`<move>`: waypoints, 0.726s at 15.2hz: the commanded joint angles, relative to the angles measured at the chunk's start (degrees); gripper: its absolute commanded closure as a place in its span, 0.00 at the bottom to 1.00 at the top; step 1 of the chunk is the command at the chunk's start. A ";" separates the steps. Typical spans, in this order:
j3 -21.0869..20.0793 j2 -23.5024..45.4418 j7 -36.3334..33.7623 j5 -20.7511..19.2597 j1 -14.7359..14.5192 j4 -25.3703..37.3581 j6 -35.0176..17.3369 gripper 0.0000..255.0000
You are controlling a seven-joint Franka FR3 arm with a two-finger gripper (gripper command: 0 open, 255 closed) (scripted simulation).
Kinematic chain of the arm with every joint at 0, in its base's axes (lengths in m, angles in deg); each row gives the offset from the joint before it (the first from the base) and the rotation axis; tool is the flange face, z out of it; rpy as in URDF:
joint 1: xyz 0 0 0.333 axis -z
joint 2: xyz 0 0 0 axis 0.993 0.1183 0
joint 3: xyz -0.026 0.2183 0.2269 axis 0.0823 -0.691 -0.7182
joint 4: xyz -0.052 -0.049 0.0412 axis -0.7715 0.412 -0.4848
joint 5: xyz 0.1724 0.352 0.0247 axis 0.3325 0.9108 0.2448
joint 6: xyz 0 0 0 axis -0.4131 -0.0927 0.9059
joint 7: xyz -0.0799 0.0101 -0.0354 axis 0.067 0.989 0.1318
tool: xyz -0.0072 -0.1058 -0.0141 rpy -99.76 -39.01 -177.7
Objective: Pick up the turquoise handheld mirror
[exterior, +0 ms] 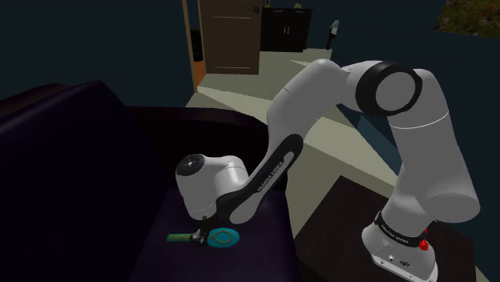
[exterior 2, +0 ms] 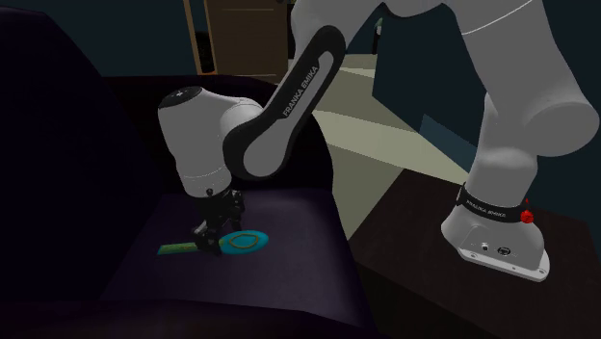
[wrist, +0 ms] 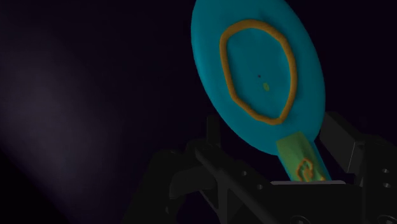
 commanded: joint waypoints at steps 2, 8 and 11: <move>0.04 0.10 -0.06 -0.04 -0.04 -0.03 -0.06 1.00; 0.07 0.16 -0.03 -0.06 -0.03 0.03 -0.06 1.00; -0.68 -1.55 0.65 0.92 0.51 -0.11 1.39 1.00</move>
